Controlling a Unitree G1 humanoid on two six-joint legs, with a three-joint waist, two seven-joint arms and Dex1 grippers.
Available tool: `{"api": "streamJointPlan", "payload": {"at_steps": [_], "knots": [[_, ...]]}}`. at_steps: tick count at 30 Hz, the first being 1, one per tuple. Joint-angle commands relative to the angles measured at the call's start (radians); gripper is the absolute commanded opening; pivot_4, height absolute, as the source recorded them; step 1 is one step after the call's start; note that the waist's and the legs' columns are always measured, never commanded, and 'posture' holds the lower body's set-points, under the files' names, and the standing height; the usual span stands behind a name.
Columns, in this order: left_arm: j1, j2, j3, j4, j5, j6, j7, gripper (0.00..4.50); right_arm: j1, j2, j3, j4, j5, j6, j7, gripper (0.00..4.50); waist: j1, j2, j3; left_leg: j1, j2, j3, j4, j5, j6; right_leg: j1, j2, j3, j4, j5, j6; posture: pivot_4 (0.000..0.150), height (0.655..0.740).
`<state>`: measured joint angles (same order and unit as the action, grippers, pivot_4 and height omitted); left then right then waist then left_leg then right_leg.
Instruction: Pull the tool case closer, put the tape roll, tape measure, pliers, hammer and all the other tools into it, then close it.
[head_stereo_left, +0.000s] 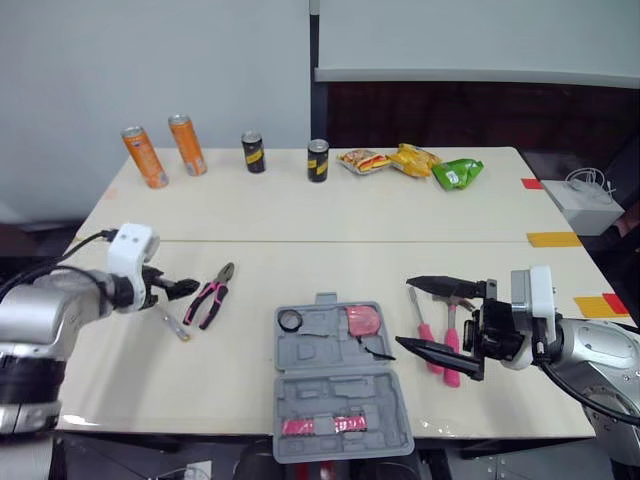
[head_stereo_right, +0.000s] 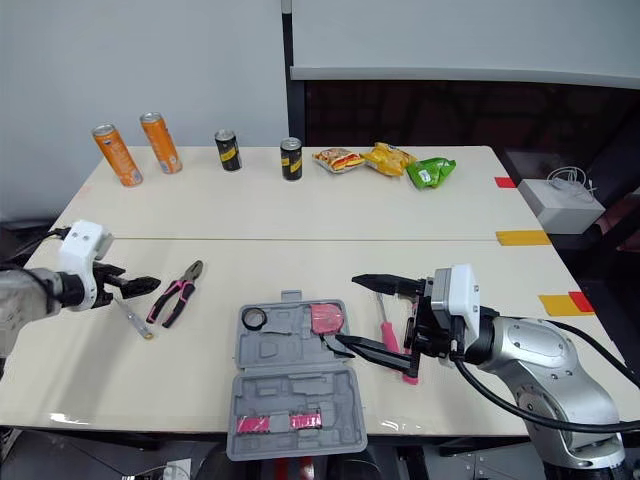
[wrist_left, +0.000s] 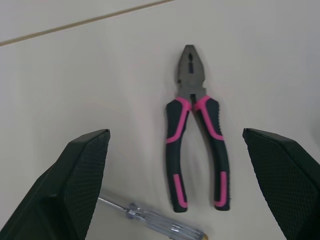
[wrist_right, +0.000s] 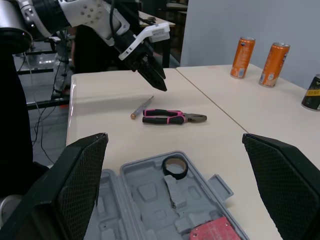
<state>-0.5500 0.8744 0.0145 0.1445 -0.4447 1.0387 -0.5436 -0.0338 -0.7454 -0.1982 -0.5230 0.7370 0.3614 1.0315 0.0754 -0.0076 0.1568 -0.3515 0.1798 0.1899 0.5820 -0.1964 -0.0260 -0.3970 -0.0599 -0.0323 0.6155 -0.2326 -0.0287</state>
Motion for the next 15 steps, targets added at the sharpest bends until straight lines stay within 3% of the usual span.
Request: {"api": "streamJointPlan", "payload": {"at_steps": [1, 15], "knots": [[-0.056, -0.029, -0.044, 0.071, 0.047, -0.006, -0.03, 4.5, -0.002, -0.002, -0.008, -0.019, 0.003, -0.007, -0.003, 4.47, 0.0, 0.0, 0.0, 0.0, 0.0, 0.0, 0.0, 0.0, 0.0, 0.0, 0.0, 0.0, 0.0, 0.0, 0.0, 0.15, 0.74], [-0.139, -0.28, -0.043, 0.283, 0.185, -0.032, 0.13, 4.5, 0.03, -0.012, -0.042, -0.065, 0.025, 0.008, -0.041, 4.47, 0.004, 0.0, 0.0, -0.004, 0.0, -0.003, 0.002, 0.0, 0.001, -0.001, 0.0, -0.002, 0.0, 0.0, 0.0, 0.15, 0.74]]}}
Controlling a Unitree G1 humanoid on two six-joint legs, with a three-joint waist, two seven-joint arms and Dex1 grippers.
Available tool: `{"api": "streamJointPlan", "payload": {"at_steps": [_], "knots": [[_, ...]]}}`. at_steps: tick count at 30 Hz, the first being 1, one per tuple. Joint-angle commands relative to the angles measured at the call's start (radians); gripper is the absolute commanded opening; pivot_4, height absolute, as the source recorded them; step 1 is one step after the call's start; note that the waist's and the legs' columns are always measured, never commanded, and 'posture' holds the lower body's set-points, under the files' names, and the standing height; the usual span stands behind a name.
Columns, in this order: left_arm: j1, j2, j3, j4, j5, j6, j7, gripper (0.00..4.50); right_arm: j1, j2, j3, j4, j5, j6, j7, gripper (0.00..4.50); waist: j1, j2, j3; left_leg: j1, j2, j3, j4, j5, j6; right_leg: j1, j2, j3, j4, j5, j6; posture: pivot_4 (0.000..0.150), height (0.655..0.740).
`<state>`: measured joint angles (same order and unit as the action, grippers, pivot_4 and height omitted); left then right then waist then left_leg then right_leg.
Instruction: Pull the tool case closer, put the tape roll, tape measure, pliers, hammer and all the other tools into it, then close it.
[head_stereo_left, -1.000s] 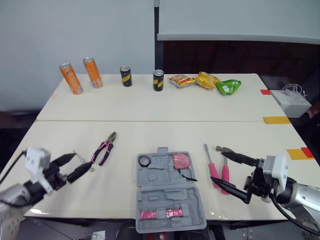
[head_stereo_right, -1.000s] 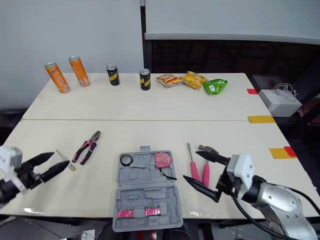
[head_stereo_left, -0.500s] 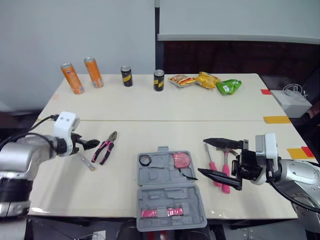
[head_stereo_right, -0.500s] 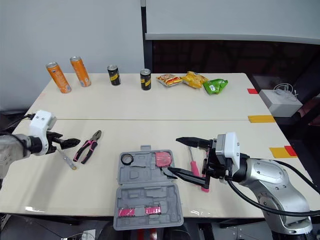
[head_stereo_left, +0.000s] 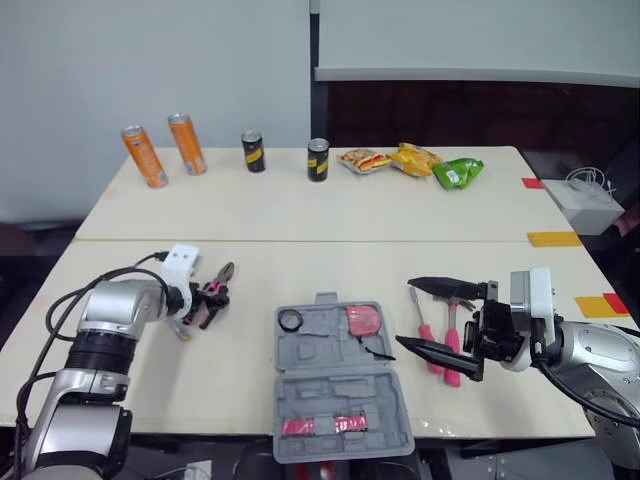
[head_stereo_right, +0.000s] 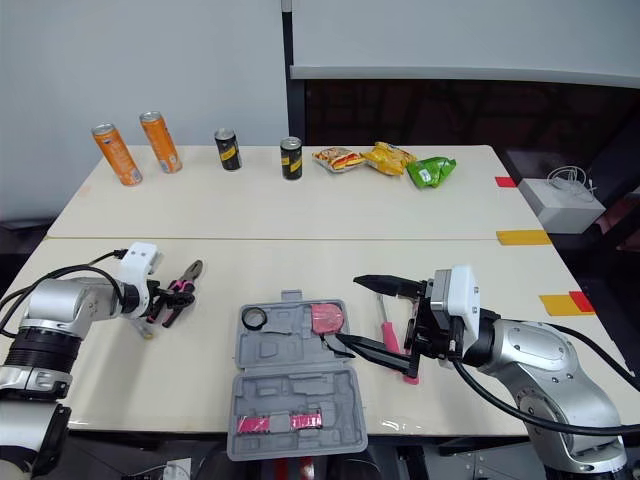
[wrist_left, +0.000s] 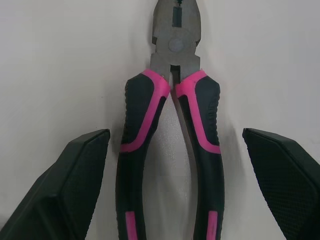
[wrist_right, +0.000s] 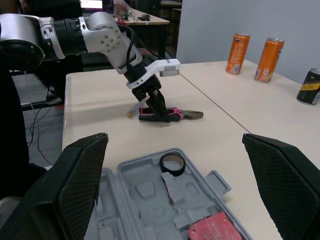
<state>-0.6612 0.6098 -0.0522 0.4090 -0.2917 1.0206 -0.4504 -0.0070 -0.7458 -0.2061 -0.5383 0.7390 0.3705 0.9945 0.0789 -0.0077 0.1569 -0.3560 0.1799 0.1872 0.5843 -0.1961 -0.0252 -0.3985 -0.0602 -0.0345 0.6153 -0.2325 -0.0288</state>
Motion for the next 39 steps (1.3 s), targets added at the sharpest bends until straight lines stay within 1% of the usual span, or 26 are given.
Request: {"api": "streamJointPlan", "payload": {"at_steps": [1, 6, 10, 13, 16, 17, 18, 21, 24, 27, 34, 37, 39], "knots": [[-0.032, -0.028, 0.028, 0.027, 0.038, -0.018, 0.046, 4.5, 0.005, -0.012, -0.035, -0.051, 0.024, 0.0, -0.006, 4.47, 0.001, 0.0, 0.0, 0.0, 0.0, 0.0, 0.0, 0.0, 0.0, 0.0, 0.0, 0.0, 0.0, 0.0, 0.0, 0.15, 0.74], [-0.071, -0.094, 0.037, 0.119, 0.074, -0.083, 0.085, 4.5, 0.013, -0.009, -0.036, -0.053, 0.022, -0.003, -0.009, 4.47, 0.007, 0.001, -0.001, 0.0, 0.0, 0.0, 0.0, 0.0, 0.0, 0.001, 0.0, 0.0, 0.0, 0.0, 0.0, 0.15, 0.74], [-0.084, -0.113, 0.043, 0.149, 0.091, -0.08, 0.088, 4.5, 0.013, -0.011, -0.04, -0.051, 0.023, -0.004, -0.008, 4.47, 0.014, 0.002, -0.001, 0.001, -0.001, 0.0, 0.0, 0.0, -0.001, 0.002, -0.001, -0.001, 0.0, 0.001, -0.001, 0.15, 0.74], [-0.072, -0.113, 0.047, 0.134, 0.097, -0.044, 0.093, 3.7, 0.018, -0.011, -0.043, -0.053, 0.022, -0.006, -0.008, 4.5, 0.014, 0.002, -0.001, 0.001, -0.001, 0.0, 0.0, 0.0, -0.001, 0.002, -0.001, -0.001, 0.0, 0.001, -0.001, 0.15, 0.74], [-0.055, -0.12, 0.059, 0.108, 0.095, -0.025, 0.092, 2.71, 0.024, -0.007, -0.042, -0.056, 0.02, -0.007, -0.012, 4.5, 0.013, 0.002, -0.001, 0.001, -0.001, 0.0, 0.0, -0.001, -0.001, 0.002, -0.002, -0.001, -0.002, 0.001, -0.001, 0.15, 0.74], [-0.05, -0.123, 0.061, 0.095, 0.096, -0.018, 0.092, 2.45, 0.025, -0.005, -0.041, -0.058, 0.02, -0.007, -0.013, 4.5, 0.013, 0.002, -0.001, 0.001, -0.002, 0.0, 0.0, -0.001, -0.001, 0.002, -0.002, -0.001, -0.003, 0.001, -0.001, 0.15, 0.74], [-0.045, -0.125, 0.063, 0.084, 0.096, -0.013, 0.093, 2.39, 0.025, -0.004, -0.04, -0.058, 0.02, -0.007, -0.015, 4.5, 0.013, 0.002, -0.001, 0.0, -0.002, 0.0, 0.0, -0.001, 0.0, 0.001, -0.002, -0.001, -0.003, 0.001, -0.001, 0.15, 0.74], [-0.028, -0.129, 0.071, 0.047, 0.094, 0.004, 0.097, 2.39, 0.029, -0.003, -0.036, -0.056, 0.017, -0.01, -0.013, 4.5, 0.013, 0.002, -0.001, -0.003, -0.002, 0.0, 0.0, 0.0, 0.005, -0.001, -0.002, -0.001, -0.004, 0.001, -0.001, 0.15, 0.74], [0.003, -0.134, 0.097, -0.057, 0.081, 0.047, 0.109, 2.39, 0.031, -0.004, -0.038, -0.053, 0.019, -0.012, -0.008, 4.5, 0.012, 0.002, -0.001, -0.009, -0.002, 0.0, 0.0, 0.0, 0.006, -0.006, -0.002, -0.001, -0.004, 0.001, -0.001, 0.15, 0.74], [0.046, -0.149, 0.126, -0.219, 0.058, 0.143, 0.126, 2.39, 0.036, -0.006, -0.04, -0.047, 0.017, -0.017, 0.0, 4.5, 0.012, 0.002, -0.001, -0.014, -0.002, 0.0, 0.0, 0.0, 0.006, -0.011, -0.003, -0.001, -0.003, 0.001, 0.0, 0.15, 0.74], [0.148, -0.194, 0.208, -0.606, 0.006, 0.428, 0.171, 2.39, 0.037, -0.007, -0.036, -0.042, 0.016, -0.019, 0.011, 4.5, 0.003, 0.0, 0.002, -0.015, -0.002, 0.0, 0.0, 0.0, 0.006, -0.012, -0.002, -0.002, -0.004, 0.001, 0.0, 0.15, 0.74], [0.193, -0.162, 0.206, -0.733, -0.02, 0.493, 0.149, 2.39, 0.038, -0.008, -0.033, -0.039, 0.019, -0.016, 0.017, 4.5, -0.005, 0.0, 0.003, -0.015, -0.002, 0.0, 0.0, 0.0, 0.006, -0.012, -0.002, -0.002, -0.003, 0.001, 0.0, 0.15, 0.74], [0.216, -0.117, 0.216, -0.788, -0.05, 0.483, 0.109, 2.39, 0.045, -0.009, -0.032, -0.04, 0.02, -0.014, 0.024, 4.5, -0.005, 0.001, 0.003, -0.014, -0.002, 0.0, 0.0, 0.0, 0.006, -0.012, -0.002, -0.002, -0.004, 0.001, 0.0, 0.15, 0.74]]}}
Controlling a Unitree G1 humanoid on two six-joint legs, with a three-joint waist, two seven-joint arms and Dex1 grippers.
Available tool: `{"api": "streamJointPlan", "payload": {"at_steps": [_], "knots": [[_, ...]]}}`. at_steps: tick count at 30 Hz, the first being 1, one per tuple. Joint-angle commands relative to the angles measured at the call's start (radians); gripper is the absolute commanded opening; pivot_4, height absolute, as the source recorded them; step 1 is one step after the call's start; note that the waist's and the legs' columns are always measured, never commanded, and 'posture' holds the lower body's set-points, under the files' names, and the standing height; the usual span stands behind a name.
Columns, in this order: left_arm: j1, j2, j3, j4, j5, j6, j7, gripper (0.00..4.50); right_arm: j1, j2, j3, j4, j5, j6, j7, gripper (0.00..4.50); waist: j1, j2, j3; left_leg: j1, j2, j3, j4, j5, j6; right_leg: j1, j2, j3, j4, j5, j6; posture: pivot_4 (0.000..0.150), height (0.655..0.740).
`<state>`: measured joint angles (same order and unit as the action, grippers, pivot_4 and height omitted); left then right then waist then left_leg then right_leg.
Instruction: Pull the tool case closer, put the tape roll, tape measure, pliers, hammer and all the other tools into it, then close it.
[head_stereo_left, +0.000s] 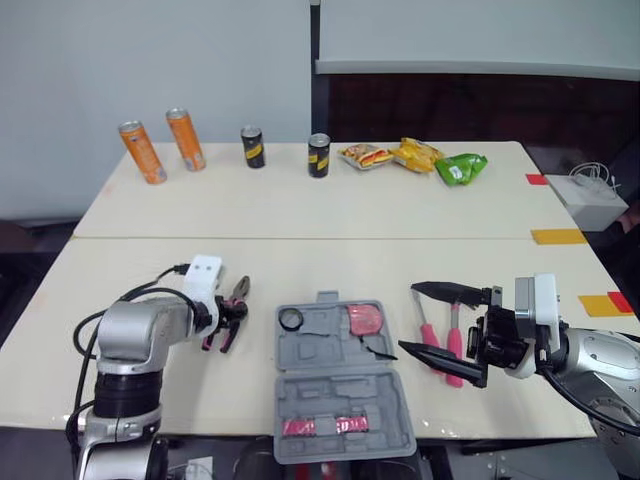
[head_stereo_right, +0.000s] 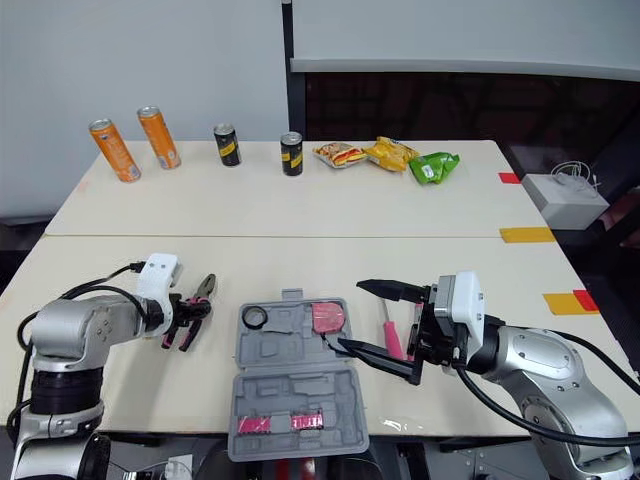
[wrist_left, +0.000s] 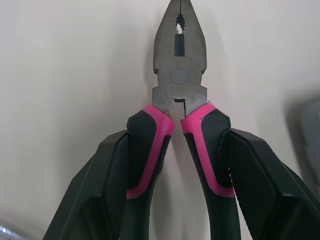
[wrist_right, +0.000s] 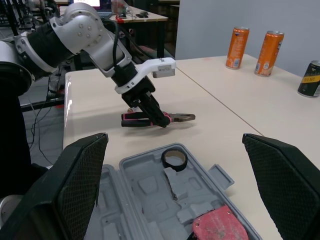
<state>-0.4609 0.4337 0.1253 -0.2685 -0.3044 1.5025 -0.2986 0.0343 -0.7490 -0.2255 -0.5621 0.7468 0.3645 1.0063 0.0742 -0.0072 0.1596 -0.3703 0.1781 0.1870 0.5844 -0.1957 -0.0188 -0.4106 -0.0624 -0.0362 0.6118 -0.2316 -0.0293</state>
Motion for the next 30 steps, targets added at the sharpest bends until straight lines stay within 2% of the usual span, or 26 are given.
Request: {"api": "streamJointPlan", "payload": {"at_steps": [1, 4, 6, 9, 14, 19, 21, 23, 30], "knots": [[0.028, 0.094, 0.039, -0.133, -0.062, -0.009, -0.079, 2.39, 0.007, -0.007, -0.013, -0.017, 0.013, -0.007, 0.016, 4.5, 0.0, 0.0, 0.001, 0.0, 0.0, 0.0, 0.0, 0.0, 0.0, 0.0, 0.0, 0.0, 0.0, 0.0, 0.0, 0.15, 0.74], [0.074, 0.231, 0.03, -0.18, -0.133, -0.097, -0.221, 2.39, 0.018, -0.009, -0.016, -0.016, 0.013, -0.007, 0.028, 4.5, 0.001, 0.001, 0.003, 0.0, 0.0, 0.0, 0.0, 0.0, 0.0, 0.0, 0.001, 0.0, 0.0, 0.0, 0.0, 0.15, 0.74], [0.121, 0.345, 0.024, -0.187, -0.182, -0.192, -0.364, 2.39, 0.022, -0.013, -0.016, -0.017, 0.012, -0.008, 0.034, 4.5, 0.003, 0.001, 0.004, 0.0, 0.0, 0.0, -0.001, 0.0, 0.0, 0.0, 0.001, 0.0, -0.001, 0.0, 0.0, 0.15, 0.74], [0.205, 0.54, -0.014, -0.157, -0.172, -0.46, -0.625, 2.39, 0.013, -0.014, -0.005, -0.023, 0.007, 0.003, 0.021, 4.5, 0.002, -0.001, 0.006, 0.0, 0.0, 0.0, -0.002, 0.0, 0.0, 0.0, 0.001, 0.0, -0.003, 0.0, 0.0, 0.15, 0.74], [0.19, 0.679, -0.101, -0.033, -0.118, -0.815, -0.911, 2.39, -0.031, -0.05, 0.081, -0.069, -0.068, 0.078, -0.057, 4.5, 0.01, 0.0, 0.008, 0.001, -0.001, 0.001, -0.004, 0.0, 0.0, 0.0, 0.0, 0.0, -0.005, 0.0, 0.0, 0.15, 0.74], [0.074, 0.691, -0.234, 0.044, -0.037, -0.983, -1.052, 2.39, -0.163, -0.115, 0.211, -0.142, -0.078, 0.293, -0.161, 4.5, 0.003, 0.001, 0.01, 0.004, 0.0, 0.001, -0.004, 0.001, -0.001, 0.0, 0.0, 0.0, 0.0, 0.0, 0.0, 0.15, 0.74], [-0.006, 0.67, -0.307, 0.067, 0.015, -0.999, -1.073, 2.39, -0.282, -0.132, 0.308, -0.153, -0.131, 0.4, -0.215, 4.5, 0.001, 0.0, 0.01, 0.004, 0.0, 0.001, -0.005, 0.002, -0.004, 0.0, 0.0, 0.0, 0.002, 0.0, 0.0, 0.15, 0.74], [-0.088, 0.634, -0.372, 0.091, 0.054, -1.0, -1.091, 2.39, -0.416, -0.096, 0.399, -0.127, -0.113, 0.503, -0.223, 4.5, -0.002, 0.001, 0.01, 0.007, 0.0, 0.002, -0.005, 0.003, -0.007, 0.0, 0.0, 0.002, 0.005, 0.0, 0.0, 0.15, 0.74], [-0.324, 0.491, -0.522, 0.156, 0.13, -0.977, -1.154, 2.39, -0.771, 0.117, 0.662, 0.07, -0.227, 0.673, -0.276, 4.5, -0.002, 0.001, 0.011, 0.008, 0.0, 0.002, -0.005, 0.009, -0.022, -0.003, 0.001, 0.003, 0.018, 0.0, -0.002, 0.15, 0.74]]}}
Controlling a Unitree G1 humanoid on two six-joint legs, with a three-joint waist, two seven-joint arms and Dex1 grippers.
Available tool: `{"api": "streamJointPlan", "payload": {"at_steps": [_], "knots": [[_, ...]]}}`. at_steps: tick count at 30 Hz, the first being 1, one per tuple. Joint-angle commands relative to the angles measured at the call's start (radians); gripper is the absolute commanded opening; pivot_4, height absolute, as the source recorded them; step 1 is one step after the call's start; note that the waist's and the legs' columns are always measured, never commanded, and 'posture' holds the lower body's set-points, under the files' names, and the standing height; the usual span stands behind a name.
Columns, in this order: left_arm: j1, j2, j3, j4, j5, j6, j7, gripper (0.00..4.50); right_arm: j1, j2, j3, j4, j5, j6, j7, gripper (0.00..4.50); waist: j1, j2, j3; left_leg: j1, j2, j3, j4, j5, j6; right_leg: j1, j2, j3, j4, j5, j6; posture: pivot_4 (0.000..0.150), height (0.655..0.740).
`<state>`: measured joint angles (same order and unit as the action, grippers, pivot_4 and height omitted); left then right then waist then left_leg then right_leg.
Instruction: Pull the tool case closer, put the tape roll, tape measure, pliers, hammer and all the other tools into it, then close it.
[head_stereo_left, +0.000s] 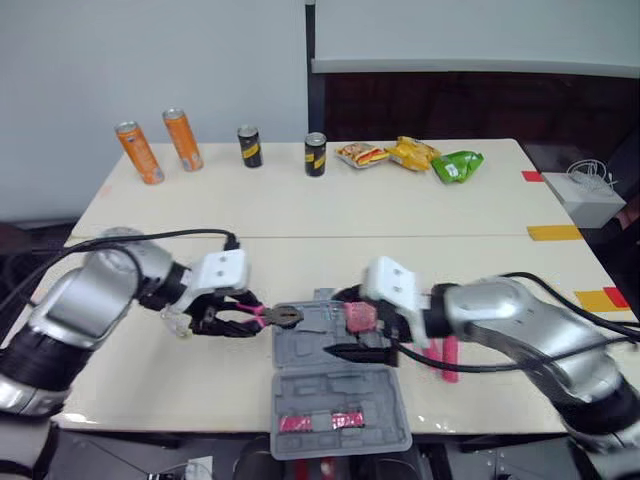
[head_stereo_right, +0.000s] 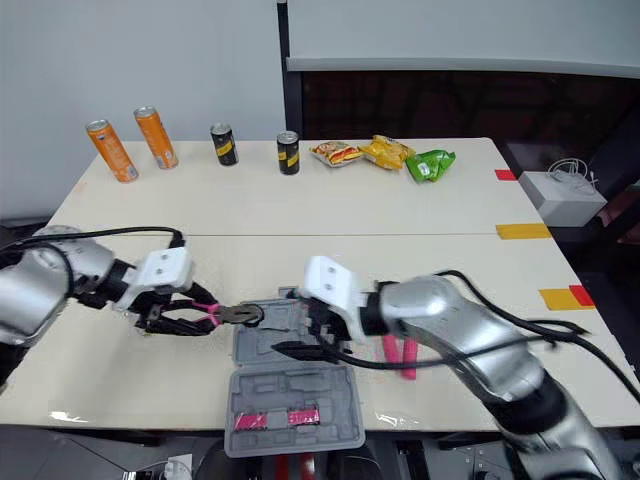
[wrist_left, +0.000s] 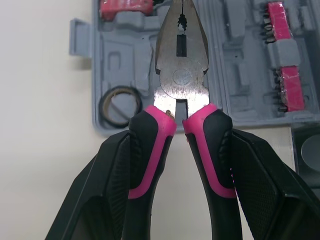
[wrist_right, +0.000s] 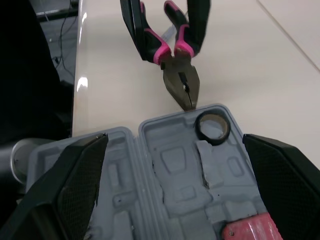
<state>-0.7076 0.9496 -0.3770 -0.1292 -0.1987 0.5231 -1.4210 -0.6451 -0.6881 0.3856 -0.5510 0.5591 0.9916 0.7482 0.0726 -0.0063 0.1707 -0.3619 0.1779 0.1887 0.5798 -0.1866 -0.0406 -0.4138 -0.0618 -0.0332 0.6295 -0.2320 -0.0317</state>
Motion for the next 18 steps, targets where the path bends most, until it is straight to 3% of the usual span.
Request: {"api": "streamJointPlan", "payload": {"at_steps": [1, 16, 18], "knots": [[-0.097, -0.038, -0.03, 0.028, 0.032, -0.003, -0.038, 2.39, -0.121, 0.078, 0.063, 0.085, -0.047, 0.06, -0.023, 4.5, 0.0, 0.0, 0.0, 0.0, 0.0, 0.0, 0.0, 0.0, 0.0, 0.0, 0.0, 0.0, 0.0, 0.0, 0.0, 0.15, 0.74], [-0.166, -0.1, -0.047, 0.051, 0.047, 0.023, -0.065, 2.39, -0.206, 0.157, 0.133, 0.185, -0.142, 0.068, 0.012, 4.5, 0.003, 0.0, 0.001, -0.003, 0.0, -0.002, 0.0, 0.001, -0.002, -0.001, 0.001, -0.001, 0.002, 0.0, 0.0, 0.15, 0.74], [-0.164, -0.096, -0.047, 0.047, 0.049, 0.023, -0.068, 2.39, -0.207, 0.164, 0.129, 0.186, -0.146, 0.071, 0.014, 3.95, 0.003, 0.0, 0.001, -0.002, 0.0, -0.002, 0.001, 0.001, -0.003, -0.001, 0.001, -0.001, 0.003, 0.0, 0.0, 0.15, 0.74]]}}
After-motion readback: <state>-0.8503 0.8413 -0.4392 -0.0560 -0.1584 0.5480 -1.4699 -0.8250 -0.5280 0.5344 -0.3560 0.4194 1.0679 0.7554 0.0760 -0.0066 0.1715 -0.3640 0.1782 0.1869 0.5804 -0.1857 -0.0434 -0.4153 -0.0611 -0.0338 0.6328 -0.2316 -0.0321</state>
